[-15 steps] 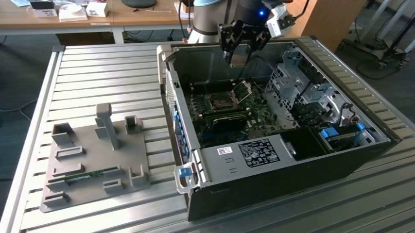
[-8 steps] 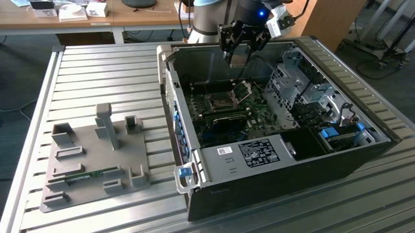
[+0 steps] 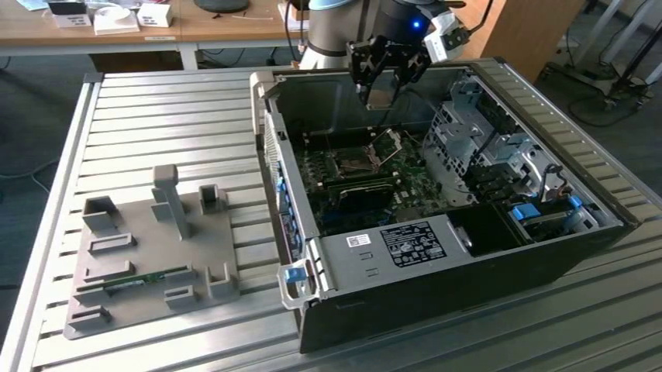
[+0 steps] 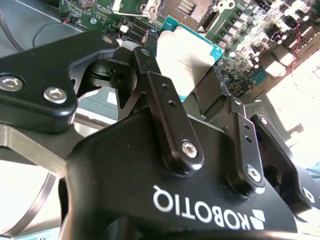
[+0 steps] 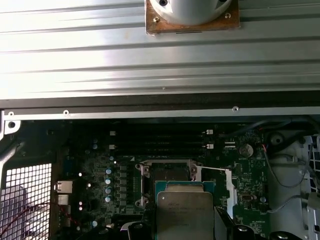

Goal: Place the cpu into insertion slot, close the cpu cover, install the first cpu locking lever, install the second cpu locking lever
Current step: 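Place the cpu into insertion slot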

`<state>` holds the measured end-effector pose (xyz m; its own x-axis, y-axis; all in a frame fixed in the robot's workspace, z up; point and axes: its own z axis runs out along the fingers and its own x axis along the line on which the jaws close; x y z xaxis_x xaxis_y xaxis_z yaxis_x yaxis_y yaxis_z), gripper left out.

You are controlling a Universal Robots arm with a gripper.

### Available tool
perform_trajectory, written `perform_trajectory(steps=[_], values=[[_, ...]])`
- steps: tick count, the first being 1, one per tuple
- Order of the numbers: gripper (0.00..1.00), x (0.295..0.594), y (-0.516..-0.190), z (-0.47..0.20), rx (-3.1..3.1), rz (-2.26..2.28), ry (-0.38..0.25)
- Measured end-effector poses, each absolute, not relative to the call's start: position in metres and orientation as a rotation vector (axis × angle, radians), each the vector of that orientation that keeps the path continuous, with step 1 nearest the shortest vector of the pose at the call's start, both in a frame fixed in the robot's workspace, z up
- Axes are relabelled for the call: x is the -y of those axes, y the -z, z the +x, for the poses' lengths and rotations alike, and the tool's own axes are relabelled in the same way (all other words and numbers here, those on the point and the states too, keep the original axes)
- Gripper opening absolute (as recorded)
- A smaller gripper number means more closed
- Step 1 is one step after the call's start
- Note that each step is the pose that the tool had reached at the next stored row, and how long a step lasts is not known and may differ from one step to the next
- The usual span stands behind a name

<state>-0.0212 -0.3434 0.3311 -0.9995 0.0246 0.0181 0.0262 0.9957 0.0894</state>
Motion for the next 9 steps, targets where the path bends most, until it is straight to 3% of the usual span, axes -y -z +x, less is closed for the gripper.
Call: perform_trajectory(steps=[9], values=[[0.54,0.3434,-0.3297,-0.0212,3.121,-0.04,0.14]])
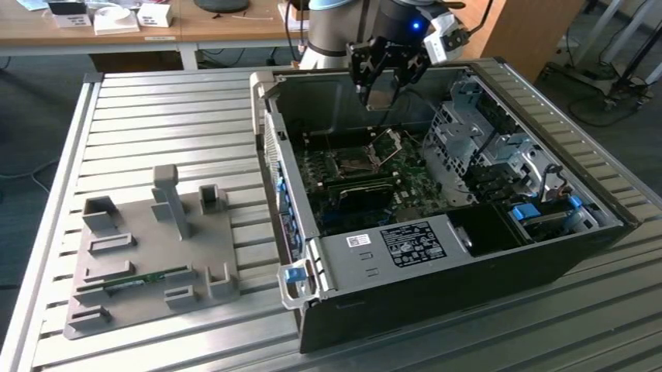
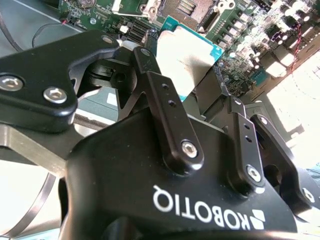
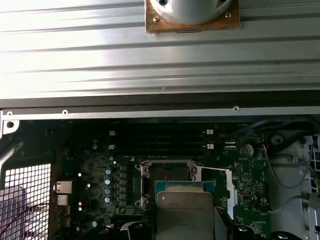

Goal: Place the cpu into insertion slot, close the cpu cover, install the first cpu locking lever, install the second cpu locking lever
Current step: 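Place the cpu into insertion slot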

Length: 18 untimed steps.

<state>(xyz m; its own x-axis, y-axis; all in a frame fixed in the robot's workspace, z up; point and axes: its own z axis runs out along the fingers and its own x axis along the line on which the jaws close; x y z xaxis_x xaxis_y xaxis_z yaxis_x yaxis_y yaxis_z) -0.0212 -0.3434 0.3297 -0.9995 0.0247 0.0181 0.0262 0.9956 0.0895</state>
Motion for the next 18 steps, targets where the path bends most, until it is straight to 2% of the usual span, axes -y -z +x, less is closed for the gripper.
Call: perform_trajectory(steps=[18], values=[[0.54,0.3434,-0.325,-0.0212,3.121,-0.04,0.14]])
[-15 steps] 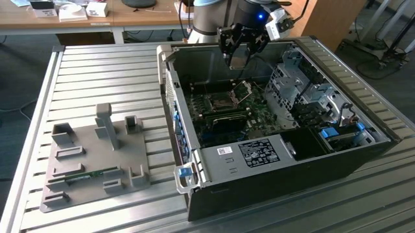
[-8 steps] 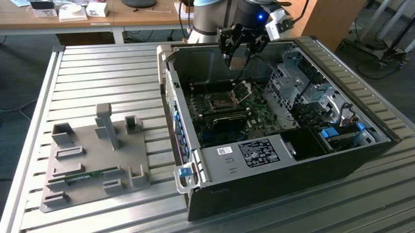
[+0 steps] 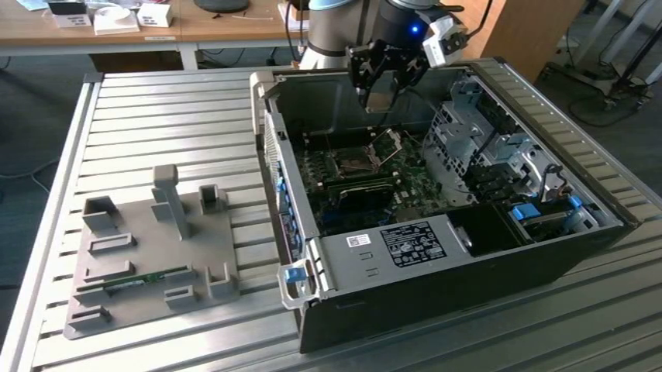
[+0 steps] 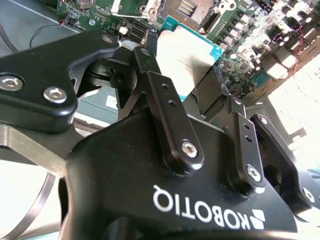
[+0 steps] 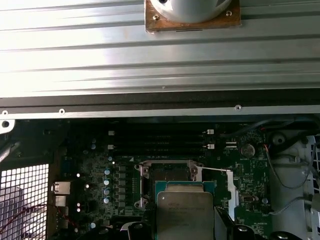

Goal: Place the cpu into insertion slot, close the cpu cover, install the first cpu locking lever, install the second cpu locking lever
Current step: 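Place the cpu into insertion slot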

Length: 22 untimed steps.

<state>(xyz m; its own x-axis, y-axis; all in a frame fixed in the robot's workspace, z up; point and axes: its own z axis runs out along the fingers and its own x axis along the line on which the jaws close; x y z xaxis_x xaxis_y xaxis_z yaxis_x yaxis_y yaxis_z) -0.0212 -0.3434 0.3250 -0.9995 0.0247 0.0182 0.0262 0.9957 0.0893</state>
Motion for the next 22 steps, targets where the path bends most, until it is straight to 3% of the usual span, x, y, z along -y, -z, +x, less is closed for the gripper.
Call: perform_trajectory(steps=[22], values=[[0.54,0.3434,-0.3177,-0.0212,3.121,-0.04,0.14]])
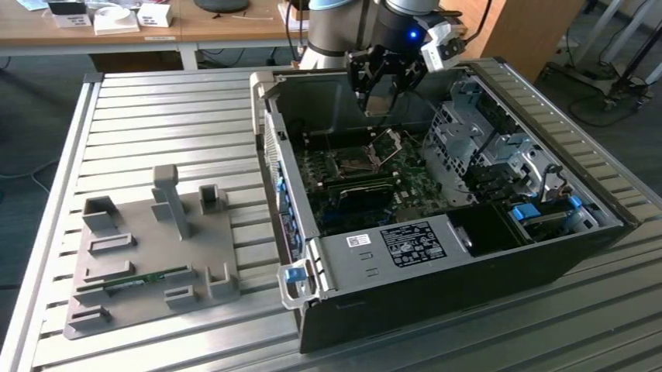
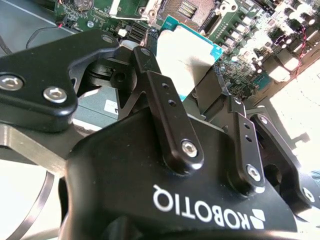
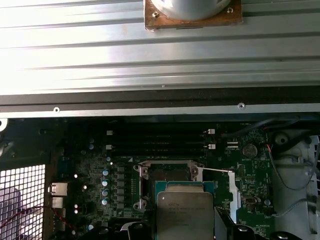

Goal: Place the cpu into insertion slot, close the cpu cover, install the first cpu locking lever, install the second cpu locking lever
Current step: 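Place the cpu into insertion slot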

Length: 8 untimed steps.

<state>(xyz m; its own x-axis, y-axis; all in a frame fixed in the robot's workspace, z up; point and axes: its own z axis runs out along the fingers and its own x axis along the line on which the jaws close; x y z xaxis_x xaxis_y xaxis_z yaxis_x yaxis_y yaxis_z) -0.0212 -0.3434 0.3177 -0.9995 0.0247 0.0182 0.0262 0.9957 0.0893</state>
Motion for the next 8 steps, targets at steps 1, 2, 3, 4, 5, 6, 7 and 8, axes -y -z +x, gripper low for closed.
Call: perform_trajectory(steps=[1,2,3,4,5,6,7,8], values=[[0.54,0.3434,-0.3175,-0.0212,3.121,-0.04,0.14],[0.54,0.3434,-0.3172,-0.0212,3.121,-0.04,0.14],[0.54,0.3434,-0.3169,-0.0212,3.121,-0.04,0.14],[0.54,0.3434,-0.3166,-0.0212,3.121,-0.04,0.14],[0.54,0.3434,-0.3161,-0.0212,3.121,-0.04,0.14],[0.54,0.3434,-0.3156,-0.0212,3.121,-0.04,0.14],[0.54,0.3434,-0.3152,-0.0212,3.121,-0.04,0.14],[0.54,0.3434,-0.3147,-0.0212,3.121,-0.04,0.14]])
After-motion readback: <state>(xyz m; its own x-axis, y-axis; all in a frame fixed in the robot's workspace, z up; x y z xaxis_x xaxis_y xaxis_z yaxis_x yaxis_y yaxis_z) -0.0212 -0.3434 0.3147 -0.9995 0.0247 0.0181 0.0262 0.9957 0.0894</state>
